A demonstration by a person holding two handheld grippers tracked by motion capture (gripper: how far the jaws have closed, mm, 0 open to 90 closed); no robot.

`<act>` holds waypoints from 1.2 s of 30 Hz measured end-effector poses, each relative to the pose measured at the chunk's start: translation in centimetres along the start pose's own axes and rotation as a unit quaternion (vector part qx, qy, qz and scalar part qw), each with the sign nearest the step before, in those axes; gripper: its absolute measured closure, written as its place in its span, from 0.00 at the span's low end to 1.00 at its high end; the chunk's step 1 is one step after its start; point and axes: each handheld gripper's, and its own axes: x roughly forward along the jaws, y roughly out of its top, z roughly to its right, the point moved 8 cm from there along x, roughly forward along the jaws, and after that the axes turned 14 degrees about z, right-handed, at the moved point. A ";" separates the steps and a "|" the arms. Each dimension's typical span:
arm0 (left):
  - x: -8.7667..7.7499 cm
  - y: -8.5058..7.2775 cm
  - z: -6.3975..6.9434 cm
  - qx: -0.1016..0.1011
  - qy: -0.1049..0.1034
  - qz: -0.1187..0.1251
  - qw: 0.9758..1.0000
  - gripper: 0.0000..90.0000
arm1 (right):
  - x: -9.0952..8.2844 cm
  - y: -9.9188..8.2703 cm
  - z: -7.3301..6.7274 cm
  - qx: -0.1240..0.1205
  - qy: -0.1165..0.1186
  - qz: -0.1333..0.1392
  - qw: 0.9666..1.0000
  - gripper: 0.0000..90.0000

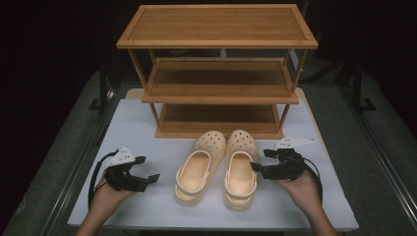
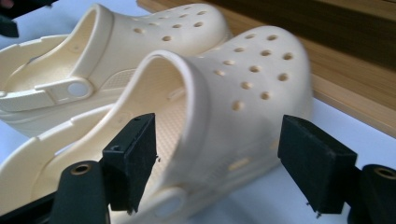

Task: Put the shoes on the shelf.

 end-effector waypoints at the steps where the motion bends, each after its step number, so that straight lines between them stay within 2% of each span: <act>1: 0.6 0.6 0.3 0.007 -0.007 0.002 1.000 0.16 | 0.2 0.0 -0.2 -0.001 0.002 -0.002 1.000 0.31; 5: 3.5 2.4 1.6 0.022 -0.031 0.007 0.999 0.17 | 1.0 -0.1 -0.6 -0.005 0.007 -0.008 1.000 0.31; 8: 5.3 3.2 2.2 0.036 -0.044 0.006 0.998 0.24 | 1.5 -0.3 -0.6 -0.009 0.006 -0.014 1.000 0.36; 11: 7.2 3.7 2.8 0.051 -0.054 0.002 0.997 0.29 | 2.0 -0.4 -0.5 -0.011 0.007 -0.017 1.000 0.41; 12: 7.7 3.9 3.0 0.055 -0.057 0.001 0.997 0.34 | 2.1 -0.5 -0.5 -0.013 0.007 -0.017 1.000 0.43; 16: 9.2 3.9 3.5 0.069 -0.067 -0.009 0.995 0.44 | 2.0 -0.5 -0.2 -0.018 -0.004 -0.018 1.000 0.51; 18: 9.5 3.8 3.6 0.071 -0.067 -0.010 0.995 0.53 | 2.0 -0.6 -0.1 -0.012 -0.002 -0.018 1.000 0.52; 21: 9.6 3.8 3.3 0.083 -0.051 -0.008 0.995 0.65 | 1.9 -0.6 -0.2 -0.015 -0.001 -0.016 1.000 0.56; 22: 9.6 3.8 3.2 0.077 -0.052 -0.007 0.996 0.67 | 1.9 -0.5 -0.2 -0.016 0.000 -0.016 1.000 0.58; 23: 9.6 3.9 3.2 0.072 -0.053 -0.006 0.996 0.69 | 1.8 -0.5 -0.3 -0.019 0.000 -0.015 1.000 0.59; 28: 9.4 4.1 3.5 0.085 -0.035 -0.011 0.996 0.76 | 1.6 -0.3 -0.4 -0.030 0.001 -0.013 0.999 0.66; 33: 9.3 4.2 3.6 0.088 -0.024 -0.011 0.996 0.79 | 1.4 -0.2 -0.4 -0.039 0.000 -0.014 0.999 0.73; 36: 9.1 4.3 3.4 0.092 -0.012 -0.011 0.996 0.82 | 1.1 -0.2 -0.3 -0.044 -0.008 -0.013 0.999 0.77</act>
